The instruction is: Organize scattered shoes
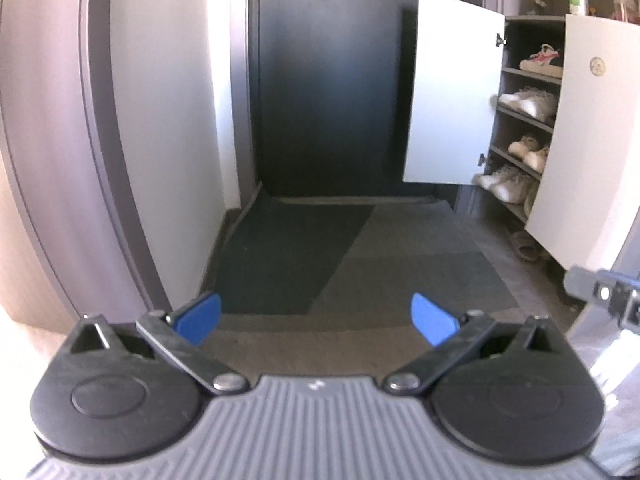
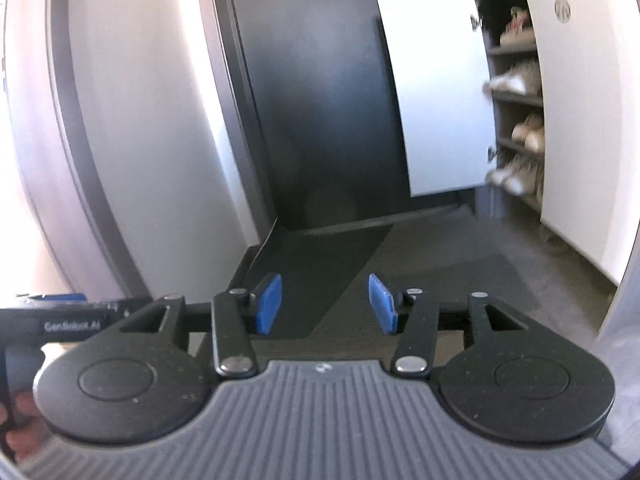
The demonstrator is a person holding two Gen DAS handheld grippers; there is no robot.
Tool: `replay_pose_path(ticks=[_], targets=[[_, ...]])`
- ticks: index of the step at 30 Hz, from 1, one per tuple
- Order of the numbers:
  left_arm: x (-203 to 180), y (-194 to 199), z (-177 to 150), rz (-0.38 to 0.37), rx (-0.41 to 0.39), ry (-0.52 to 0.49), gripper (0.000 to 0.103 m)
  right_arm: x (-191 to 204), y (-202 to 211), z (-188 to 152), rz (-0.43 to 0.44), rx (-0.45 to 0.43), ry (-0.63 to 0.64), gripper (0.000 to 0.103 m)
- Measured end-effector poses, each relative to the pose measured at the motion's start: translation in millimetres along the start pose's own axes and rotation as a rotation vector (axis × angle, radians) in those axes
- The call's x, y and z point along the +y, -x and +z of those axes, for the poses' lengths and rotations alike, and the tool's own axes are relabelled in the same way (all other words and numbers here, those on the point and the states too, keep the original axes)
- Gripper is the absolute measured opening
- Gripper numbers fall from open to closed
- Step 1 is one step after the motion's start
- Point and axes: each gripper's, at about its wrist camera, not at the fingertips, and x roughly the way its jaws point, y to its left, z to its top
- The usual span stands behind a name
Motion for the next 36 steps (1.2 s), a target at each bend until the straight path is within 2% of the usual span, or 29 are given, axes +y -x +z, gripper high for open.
replay_pose_path(ticks=[4,8,9,12,16,20,36], targets=[[-1.8,-0.7,-2.8,0.04,-0.013,0.001,0.103,4.3,8.1,-0.4,0.017,-0.024,0.018,0.055],[-4.3,0.9,-6.8,0.054,-0.017,-0.001,0.103,5.1,17.1,-1.5,0.001,-0.067,0.039,0.08],[-4.4,0.5,-7.2,0.054,-0.015,0.003,0.103,5.1,18.5,-1.7,0.003,-0.073,0.042,0.09],[-3.8,-0.2,-7.4,0.055,-0.016,0.023,0.103,3.0,19.6,-1.9,0.026,-0.07,0.023,0.103],[-5.7,-3.5,-6.2,0.052,-0.011,0.026,0.103,1.9,21.8,-2.6,-0.02,-0.095,0.018,0.103],[-8.8,-6.8,-6.2,0.049,-0.001,0.015,0.103,-0.4,21.1,-3.0,-0.002,-0.095,-0.007,0.103],[-7.2,-8.2,-8.0,0.038,0.012,0.019,0.103,4.6,15.4,-6.6,-0.004,-0.054,0.026,0.103]])
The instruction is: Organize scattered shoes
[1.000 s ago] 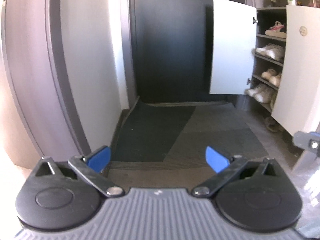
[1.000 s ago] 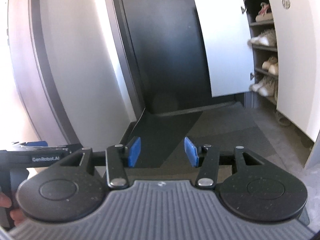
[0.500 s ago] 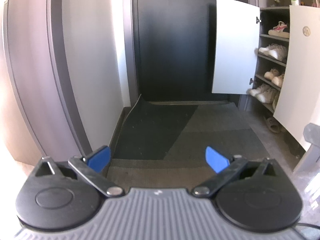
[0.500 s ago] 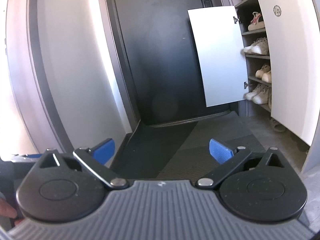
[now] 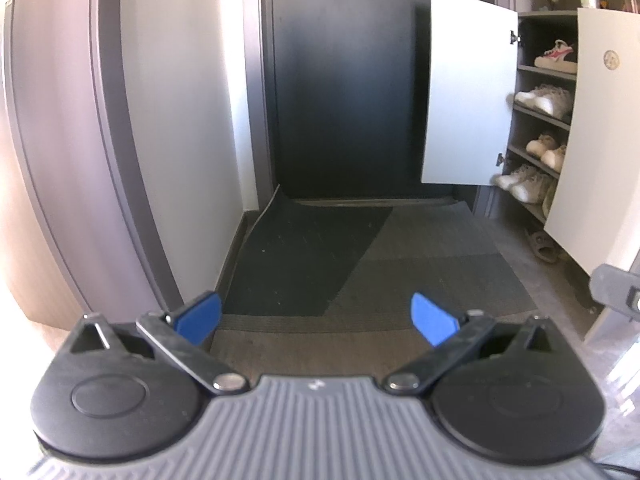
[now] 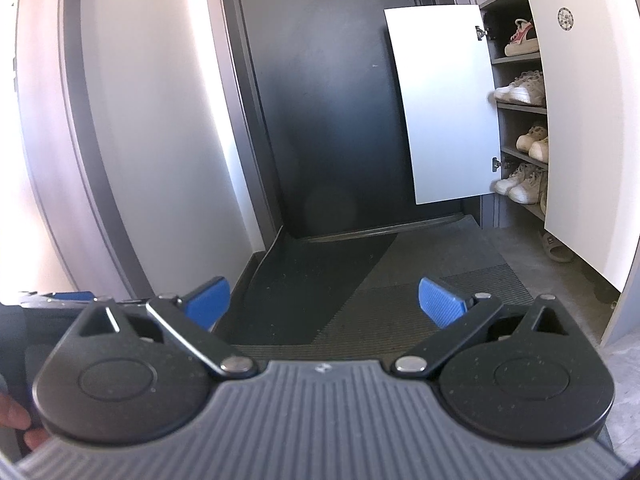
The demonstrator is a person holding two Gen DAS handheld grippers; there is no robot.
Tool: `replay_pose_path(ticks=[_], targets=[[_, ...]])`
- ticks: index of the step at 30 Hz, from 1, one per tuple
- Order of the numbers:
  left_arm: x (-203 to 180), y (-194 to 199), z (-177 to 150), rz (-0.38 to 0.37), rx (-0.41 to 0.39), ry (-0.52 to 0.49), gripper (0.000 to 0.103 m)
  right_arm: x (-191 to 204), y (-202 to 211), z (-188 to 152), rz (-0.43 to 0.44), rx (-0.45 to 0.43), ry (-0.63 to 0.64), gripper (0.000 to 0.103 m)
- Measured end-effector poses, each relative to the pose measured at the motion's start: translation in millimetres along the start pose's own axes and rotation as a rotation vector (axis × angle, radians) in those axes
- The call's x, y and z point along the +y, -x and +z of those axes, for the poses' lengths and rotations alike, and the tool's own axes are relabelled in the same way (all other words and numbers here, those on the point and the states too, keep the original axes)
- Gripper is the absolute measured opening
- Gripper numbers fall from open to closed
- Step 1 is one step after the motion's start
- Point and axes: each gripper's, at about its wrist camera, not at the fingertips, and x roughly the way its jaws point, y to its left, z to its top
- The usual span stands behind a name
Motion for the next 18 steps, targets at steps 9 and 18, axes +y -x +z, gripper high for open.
replay_pose_path(ticks=[9,18], targets=[[1.5,-1.5,0.4,-0.015,0.007,0.004,0.103,1.3,-2.3,-0.7,0.009,0.01,-0.001,0.103],[1.9,-3.5,-0.3,-0.029,0.015,0.003,0.103,3.2,-2.9,-1.6,-0.013,0.013,0.007,0.103]])
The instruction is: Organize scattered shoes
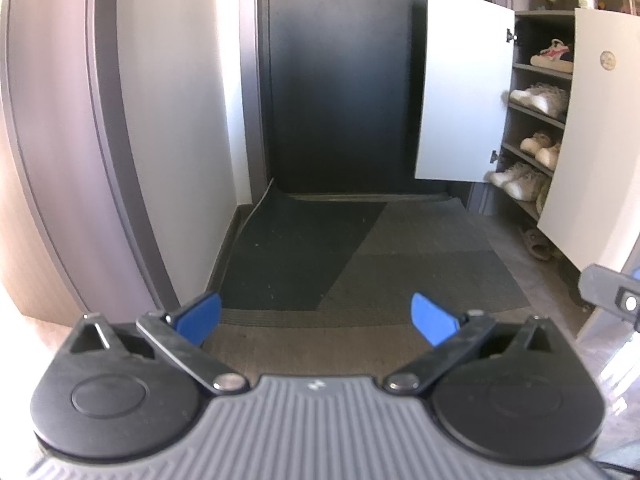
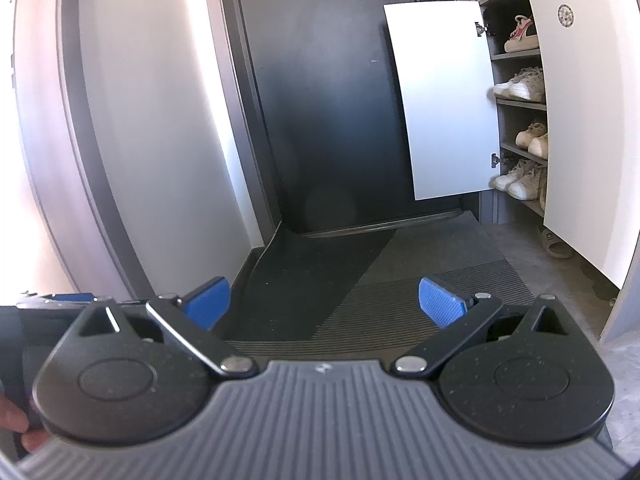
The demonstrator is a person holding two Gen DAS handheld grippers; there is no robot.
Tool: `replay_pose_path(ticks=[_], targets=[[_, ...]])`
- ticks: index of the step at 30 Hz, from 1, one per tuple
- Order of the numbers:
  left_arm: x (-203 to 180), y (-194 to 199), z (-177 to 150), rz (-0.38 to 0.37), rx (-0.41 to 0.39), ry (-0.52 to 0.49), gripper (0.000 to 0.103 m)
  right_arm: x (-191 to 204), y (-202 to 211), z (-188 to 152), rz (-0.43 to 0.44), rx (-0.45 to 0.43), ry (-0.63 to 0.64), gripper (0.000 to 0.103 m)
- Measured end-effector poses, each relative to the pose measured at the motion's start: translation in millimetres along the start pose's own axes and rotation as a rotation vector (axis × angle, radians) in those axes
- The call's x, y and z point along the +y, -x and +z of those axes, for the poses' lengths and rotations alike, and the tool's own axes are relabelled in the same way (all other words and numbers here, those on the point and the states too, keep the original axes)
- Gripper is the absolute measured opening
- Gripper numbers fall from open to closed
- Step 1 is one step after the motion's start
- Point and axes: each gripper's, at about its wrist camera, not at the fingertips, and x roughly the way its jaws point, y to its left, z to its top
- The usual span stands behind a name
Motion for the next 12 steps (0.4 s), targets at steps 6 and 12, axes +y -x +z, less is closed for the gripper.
replay_pose_path(ticks=[6,12], targets=[[3.5,2.1,0.2,-0.01,-0.003,0.007,0.103,3.4,-3.6,-1.8,-0.028,0.012,0.023,0.103],[7.1,6.1,-1.8,-0.025,-0.002,0.018,0.103,7.7,-4.4,-3.6,-0.062,0.012,0.045,0.103]])
